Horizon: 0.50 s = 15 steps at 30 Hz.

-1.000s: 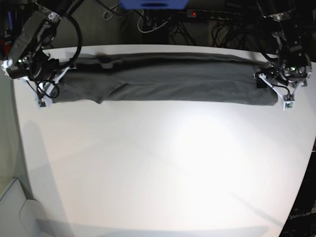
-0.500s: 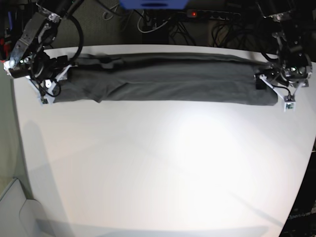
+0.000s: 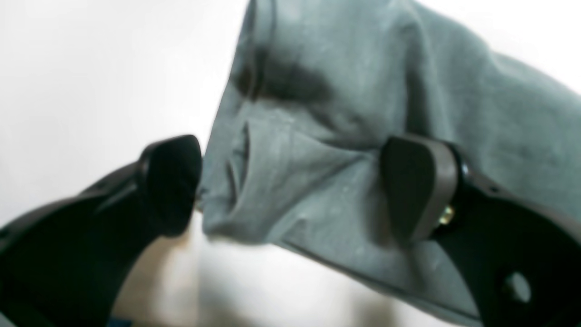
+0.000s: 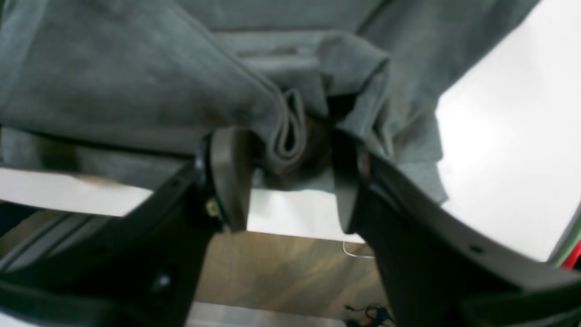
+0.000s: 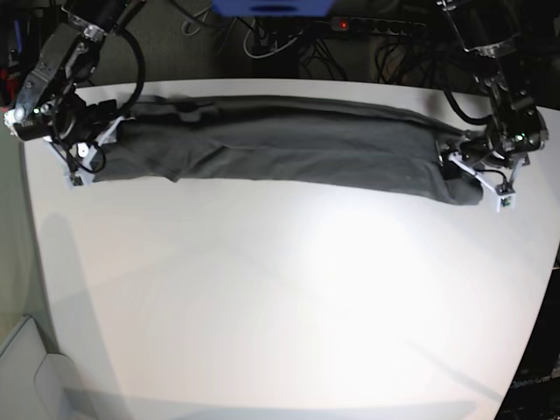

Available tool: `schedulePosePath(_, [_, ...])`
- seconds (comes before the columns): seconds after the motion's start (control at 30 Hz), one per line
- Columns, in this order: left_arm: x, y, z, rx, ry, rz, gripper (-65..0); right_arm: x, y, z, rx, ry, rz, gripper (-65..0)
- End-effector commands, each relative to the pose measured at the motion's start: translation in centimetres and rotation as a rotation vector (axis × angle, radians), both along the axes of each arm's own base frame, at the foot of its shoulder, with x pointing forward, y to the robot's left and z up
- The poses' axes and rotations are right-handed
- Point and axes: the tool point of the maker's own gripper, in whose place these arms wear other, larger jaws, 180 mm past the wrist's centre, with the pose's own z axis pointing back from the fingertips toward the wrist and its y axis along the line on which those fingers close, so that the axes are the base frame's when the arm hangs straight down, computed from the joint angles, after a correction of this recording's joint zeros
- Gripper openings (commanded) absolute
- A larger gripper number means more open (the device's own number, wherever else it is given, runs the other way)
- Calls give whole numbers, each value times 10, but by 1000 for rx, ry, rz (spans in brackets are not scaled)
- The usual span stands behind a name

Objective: Layout the t-shirt on the table in an organized manner, then fold the t-shirt properly
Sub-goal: 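Lift the strip end with the left gripper and carry it toward the right gripper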

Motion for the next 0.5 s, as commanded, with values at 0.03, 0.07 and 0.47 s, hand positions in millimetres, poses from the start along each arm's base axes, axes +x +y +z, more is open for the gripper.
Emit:
schedulePosePath(0.03, [-5,6,-3,24,24,1,-28,10,-7,10,-20,-40,3,-352])
schedulePosePath(0.07, [-6,6,-4,21,28,2,-29,10,-9,11,-25,-40,4,-352])
schedulePosePath(0.47, [-9,9,-12,9,45,19,-650,8,-15,-2,-7,5,0,-352])
